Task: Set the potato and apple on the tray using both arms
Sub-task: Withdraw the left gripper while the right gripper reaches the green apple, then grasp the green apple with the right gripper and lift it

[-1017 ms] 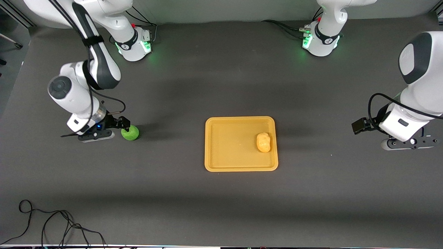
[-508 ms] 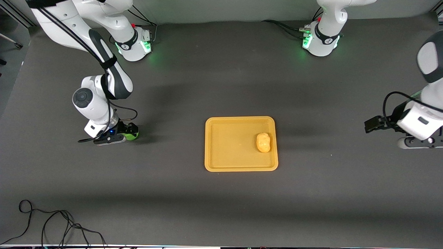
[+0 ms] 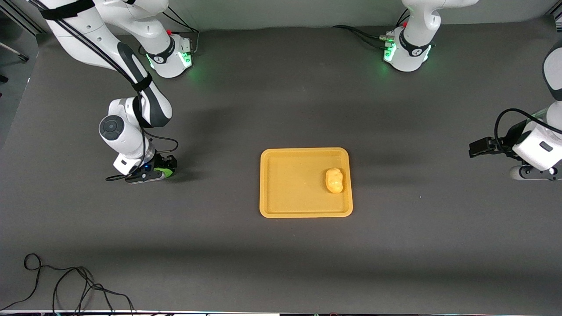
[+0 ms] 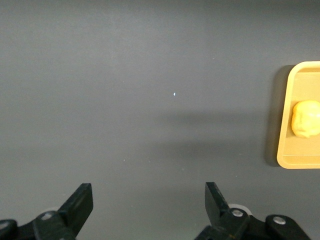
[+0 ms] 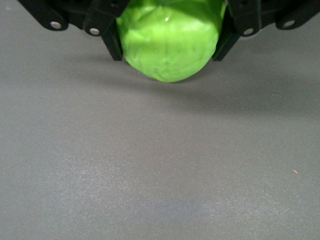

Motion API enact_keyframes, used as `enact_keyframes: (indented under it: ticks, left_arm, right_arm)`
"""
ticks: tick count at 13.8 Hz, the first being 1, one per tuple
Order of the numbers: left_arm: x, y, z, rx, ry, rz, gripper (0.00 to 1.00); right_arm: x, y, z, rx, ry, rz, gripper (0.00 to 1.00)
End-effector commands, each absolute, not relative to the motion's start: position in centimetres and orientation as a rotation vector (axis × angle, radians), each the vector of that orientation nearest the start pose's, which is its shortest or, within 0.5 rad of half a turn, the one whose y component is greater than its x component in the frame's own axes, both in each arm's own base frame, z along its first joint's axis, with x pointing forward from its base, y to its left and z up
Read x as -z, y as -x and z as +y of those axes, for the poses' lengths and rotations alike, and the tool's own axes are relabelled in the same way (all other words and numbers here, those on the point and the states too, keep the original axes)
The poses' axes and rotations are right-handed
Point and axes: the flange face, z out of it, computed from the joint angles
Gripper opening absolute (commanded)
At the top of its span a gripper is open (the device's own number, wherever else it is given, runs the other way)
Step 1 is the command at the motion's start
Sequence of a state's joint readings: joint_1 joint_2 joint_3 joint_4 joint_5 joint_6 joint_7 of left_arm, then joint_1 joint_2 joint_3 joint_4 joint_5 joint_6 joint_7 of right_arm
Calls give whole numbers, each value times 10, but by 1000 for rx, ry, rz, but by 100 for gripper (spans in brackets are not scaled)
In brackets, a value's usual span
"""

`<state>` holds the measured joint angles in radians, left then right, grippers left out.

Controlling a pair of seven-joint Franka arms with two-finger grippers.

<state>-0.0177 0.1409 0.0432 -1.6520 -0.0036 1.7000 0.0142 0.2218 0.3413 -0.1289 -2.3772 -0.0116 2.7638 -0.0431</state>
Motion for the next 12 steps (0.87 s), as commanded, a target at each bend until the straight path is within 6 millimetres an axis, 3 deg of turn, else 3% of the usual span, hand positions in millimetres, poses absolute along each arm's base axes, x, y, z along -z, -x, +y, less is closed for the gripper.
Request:
enact_keyframes:
  ticks: [1,6,8,10,12]
  left_arm:
    - [-527,-586,18,-132,3133,3,100]
    - [-531,-585,16,-108,3132,-9,97]
    - [-527,-585,19,-106,3135,-19,94]
    - [-529,-585,22,-101,3149,-35,99]
    - [-535,-586,23,-83,3157,-47,100]
  right_arm:
    - [-234,-535,50,80,3169,-275,51]
    - [-393,-618,67,-28,3127,-206,51]
    - [-450,-643,83,65,3122,-235,51]
    - [-479,-664,138,121,3119,-277,51]
    - [-475,-681,195,136,3129,-113,51]
